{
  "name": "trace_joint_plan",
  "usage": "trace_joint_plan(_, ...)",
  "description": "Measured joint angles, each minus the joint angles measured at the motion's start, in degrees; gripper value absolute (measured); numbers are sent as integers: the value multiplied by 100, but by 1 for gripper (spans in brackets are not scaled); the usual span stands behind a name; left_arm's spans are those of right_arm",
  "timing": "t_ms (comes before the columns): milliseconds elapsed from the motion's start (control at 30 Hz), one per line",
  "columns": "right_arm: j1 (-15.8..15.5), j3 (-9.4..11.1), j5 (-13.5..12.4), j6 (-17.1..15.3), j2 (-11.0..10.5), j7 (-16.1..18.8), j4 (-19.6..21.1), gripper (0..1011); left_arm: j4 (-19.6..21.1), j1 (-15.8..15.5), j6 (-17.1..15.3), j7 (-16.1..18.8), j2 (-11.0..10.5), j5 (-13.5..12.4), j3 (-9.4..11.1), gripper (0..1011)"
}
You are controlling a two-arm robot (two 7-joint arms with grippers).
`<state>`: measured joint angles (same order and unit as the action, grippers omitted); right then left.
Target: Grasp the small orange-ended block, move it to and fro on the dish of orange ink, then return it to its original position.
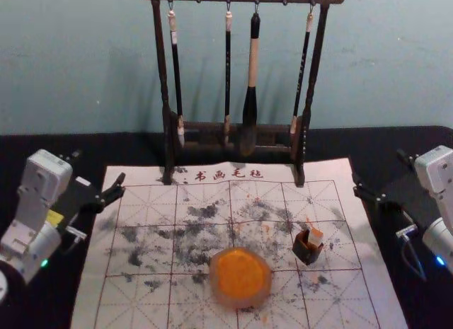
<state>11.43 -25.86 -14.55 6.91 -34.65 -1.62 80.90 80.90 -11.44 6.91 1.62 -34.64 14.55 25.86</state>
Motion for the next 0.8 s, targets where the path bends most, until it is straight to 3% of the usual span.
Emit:
trace_joint_plan(500, -10, 90, -3, -4, 7, 86, 85, 1000, 0, 0, 0, 0, 0, 0, 0, 1001)
trace_joint_plan(800, -465, 410, -401, 118, -309, 637, 859, 1002, 0, 0, 0, 0, 0, 0, 0, 1001)
